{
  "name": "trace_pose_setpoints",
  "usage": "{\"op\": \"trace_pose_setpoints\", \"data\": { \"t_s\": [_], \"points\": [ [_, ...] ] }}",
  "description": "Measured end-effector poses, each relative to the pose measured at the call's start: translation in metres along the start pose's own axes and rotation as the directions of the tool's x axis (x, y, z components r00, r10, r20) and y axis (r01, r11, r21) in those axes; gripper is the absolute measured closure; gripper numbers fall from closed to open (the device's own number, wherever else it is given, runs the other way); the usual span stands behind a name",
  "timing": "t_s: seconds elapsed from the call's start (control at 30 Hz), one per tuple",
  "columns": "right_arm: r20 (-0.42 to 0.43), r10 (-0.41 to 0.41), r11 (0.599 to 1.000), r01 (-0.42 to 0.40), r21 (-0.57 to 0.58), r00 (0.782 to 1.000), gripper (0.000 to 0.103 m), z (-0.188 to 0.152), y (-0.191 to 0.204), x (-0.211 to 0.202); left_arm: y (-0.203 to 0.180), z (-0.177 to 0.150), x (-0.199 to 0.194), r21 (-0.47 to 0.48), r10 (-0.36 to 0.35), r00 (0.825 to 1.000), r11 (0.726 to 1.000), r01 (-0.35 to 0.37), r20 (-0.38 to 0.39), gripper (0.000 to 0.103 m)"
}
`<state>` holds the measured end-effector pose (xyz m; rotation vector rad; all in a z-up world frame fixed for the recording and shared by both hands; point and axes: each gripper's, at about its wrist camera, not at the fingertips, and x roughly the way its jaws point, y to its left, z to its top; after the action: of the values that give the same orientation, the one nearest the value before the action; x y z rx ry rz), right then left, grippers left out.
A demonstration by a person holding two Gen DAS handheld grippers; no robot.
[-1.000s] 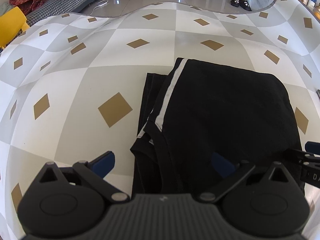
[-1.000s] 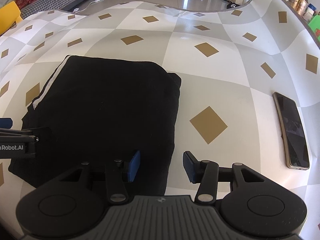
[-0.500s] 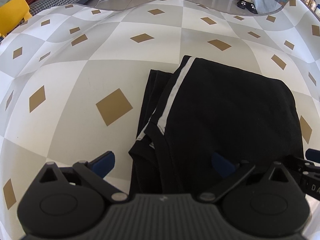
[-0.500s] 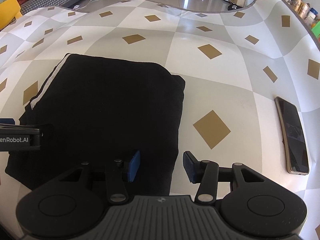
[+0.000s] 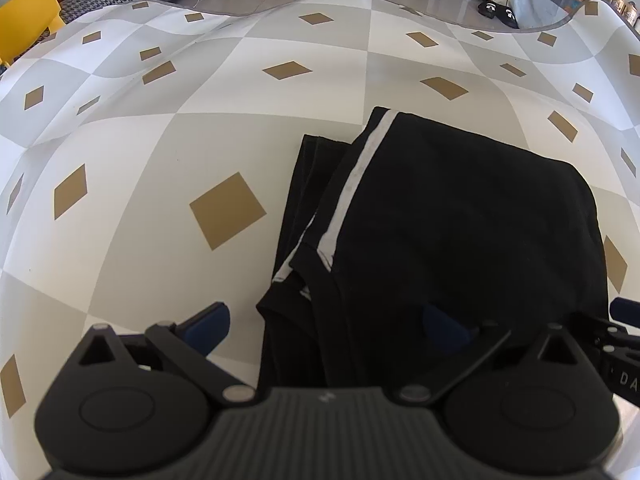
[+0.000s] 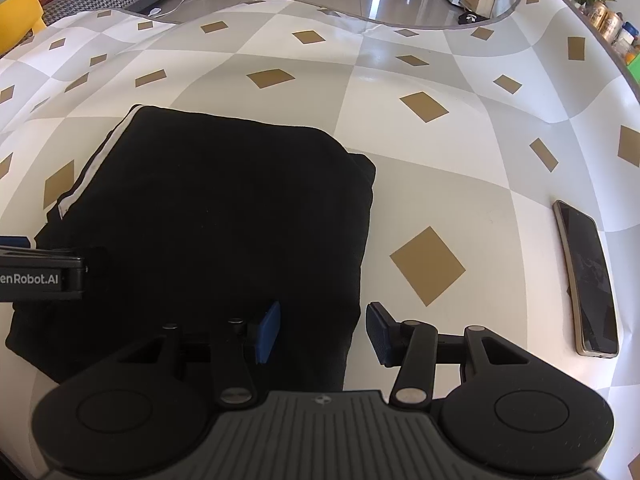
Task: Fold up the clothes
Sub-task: 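Lower both open tools onto opposite sides of the folded black shirt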
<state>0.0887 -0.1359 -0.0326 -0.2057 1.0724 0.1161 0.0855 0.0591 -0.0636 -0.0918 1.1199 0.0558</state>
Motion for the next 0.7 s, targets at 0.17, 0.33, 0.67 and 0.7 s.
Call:
{"op": "trace_pose_setpoints", "data": {
  "t_s": [0.17, 0.33, 0.67, 0.7],
  "points": [
    [0.001, -0.001, 1.0, 0.001, -0.001, 1.0, 0.057, -0.0005, 0.0005, 0.0, -0.0007, -0.0002, 0.0015, -0.002, -0.006, 1.0, 1.0, 0.006, -0.004, 0.0],
    [0.002, -0.001, 1.0, 0.001, -0.003, 1.0, 0.057, -0.0005, 0.0005, 0.0003, -0.0027, -0.001, 0.0022, 0.004, -0.01, 1.0, 1.0, 0.01, -0.005, 0.0],
    [0.004, 0.021, 1.0, -0.021, 0.001, 1.0, 0.057, 0.0006, -0.0019, 0.004, -0.0018, -0.0012, 0.0055, 0.0, -0.03, 0.999, 1.0, 0.03, -0.01, 0.0],
    [0.004, 0.022, 1.0, -0.022, 0.003, 1.0, 0.057, 0.0007, -0.0021, 0.0042, -0.0019, -0.0012, 0.0056, 0.001, -0.031, 0.999, 1.0, 0.031, -0.009, 0.0]
  ]
}}
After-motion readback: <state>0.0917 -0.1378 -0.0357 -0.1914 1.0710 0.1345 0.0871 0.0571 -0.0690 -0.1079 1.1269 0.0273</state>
